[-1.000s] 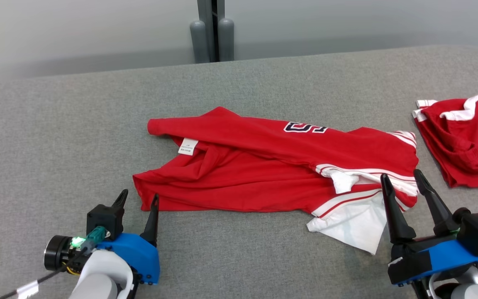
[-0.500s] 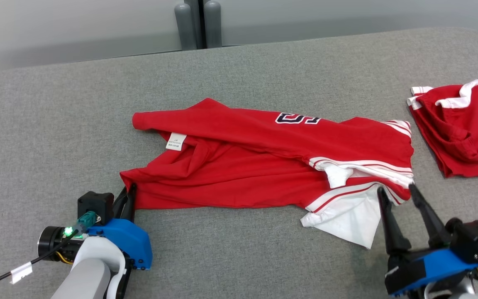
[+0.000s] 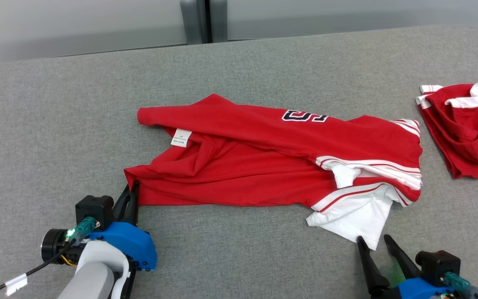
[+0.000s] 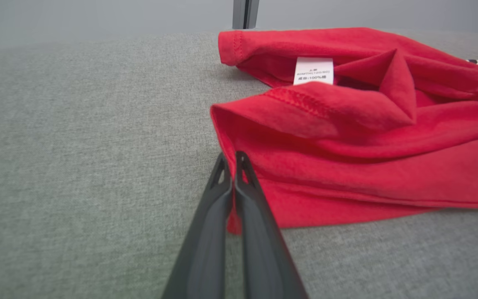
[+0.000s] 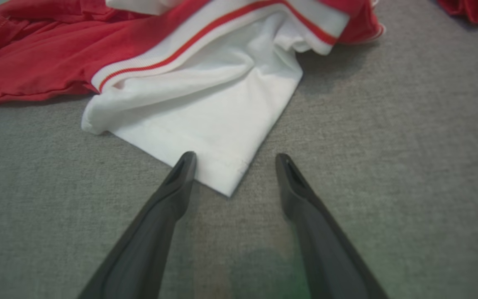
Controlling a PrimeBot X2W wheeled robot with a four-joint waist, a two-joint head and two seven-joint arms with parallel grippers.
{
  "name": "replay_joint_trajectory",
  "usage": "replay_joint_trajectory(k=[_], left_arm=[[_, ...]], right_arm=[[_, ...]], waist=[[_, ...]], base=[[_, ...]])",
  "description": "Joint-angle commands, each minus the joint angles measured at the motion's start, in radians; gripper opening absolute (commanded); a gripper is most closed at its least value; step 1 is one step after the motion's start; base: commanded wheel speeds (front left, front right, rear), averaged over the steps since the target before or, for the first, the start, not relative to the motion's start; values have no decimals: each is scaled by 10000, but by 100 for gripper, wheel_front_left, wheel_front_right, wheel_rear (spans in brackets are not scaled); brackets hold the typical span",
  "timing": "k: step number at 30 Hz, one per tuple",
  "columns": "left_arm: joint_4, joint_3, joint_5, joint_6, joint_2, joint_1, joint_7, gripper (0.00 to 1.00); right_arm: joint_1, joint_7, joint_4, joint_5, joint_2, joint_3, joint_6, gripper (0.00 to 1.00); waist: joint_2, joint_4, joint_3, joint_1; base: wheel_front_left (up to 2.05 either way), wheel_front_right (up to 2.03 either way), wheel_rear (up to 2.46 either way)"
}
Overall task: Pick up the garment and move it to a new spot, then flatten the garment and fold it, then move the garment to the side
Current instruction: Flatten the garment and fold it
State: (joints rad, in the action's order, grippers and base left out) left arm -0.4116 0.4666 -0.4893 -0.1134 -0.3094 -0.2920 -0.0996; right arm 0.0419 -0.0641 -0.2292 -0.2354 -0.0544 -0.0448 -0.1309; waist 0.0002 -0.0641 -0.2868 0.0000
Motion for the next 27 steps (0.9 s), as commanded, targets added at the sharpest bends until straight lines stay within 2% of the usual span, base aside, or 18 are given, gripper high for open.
replay_joint_trajectory(k=[1, 2, 3, 4, 10, 16, 22, 27], left_arm=[[28, -28, -40, 53, -7, 87, -100, 0], [14, -20, -50, 56, -17, 85, -121, 0], [41, -17, -54, 59, 1, 85, -209, 0], [75, -16, -39, 57, 0, 91, -283, 0], [801, -249, 62, -101, -243, 269, -957, 0], [2685, -668, 222, -479, -727, 507, -1247, 0], [4973, -1068, 619, -829, -1516, 215, -977, 0], [6577, -1559, 1090, -1199, -2169, -389, -532, 0]], right_arm=[[-179, 14, -177, -129, 27, -80, 3, 100], [-212, 120, -354, -143, 34, -178, 2, 100], [-255, 222, -480, -242, 40, -307, -1, 79], [-304, 265, -553, -298, 64, -431, -12, 0], [-622, -407, 314, -499, -198, -290, 3, 0], [-976, -844, 2086, -348, -728, 521, 2, 0], [-1916, -588, 4277, 153, -1393, 1467, 3, 0], [-3285, -143, 5623, 397, -2100, 2151, 3, 0]], waist=[[-2, 35, -12, 0], [-2, 57, -17, 0], [-2, 95, -21, 0], [-2, 126, -13, 0], [-2, 162, 138, 0], [-2, 166, 559, 0], [-2, 153, 1060, 0], [-2, 135, 1431, 0]], base=[[0, 0, 0], [0, 0, 0], [0, 0, 0], [0, 0, 0], [0, 0, 0], [0, 0, 0], [0, 0, 0], [0, 0, 0]])
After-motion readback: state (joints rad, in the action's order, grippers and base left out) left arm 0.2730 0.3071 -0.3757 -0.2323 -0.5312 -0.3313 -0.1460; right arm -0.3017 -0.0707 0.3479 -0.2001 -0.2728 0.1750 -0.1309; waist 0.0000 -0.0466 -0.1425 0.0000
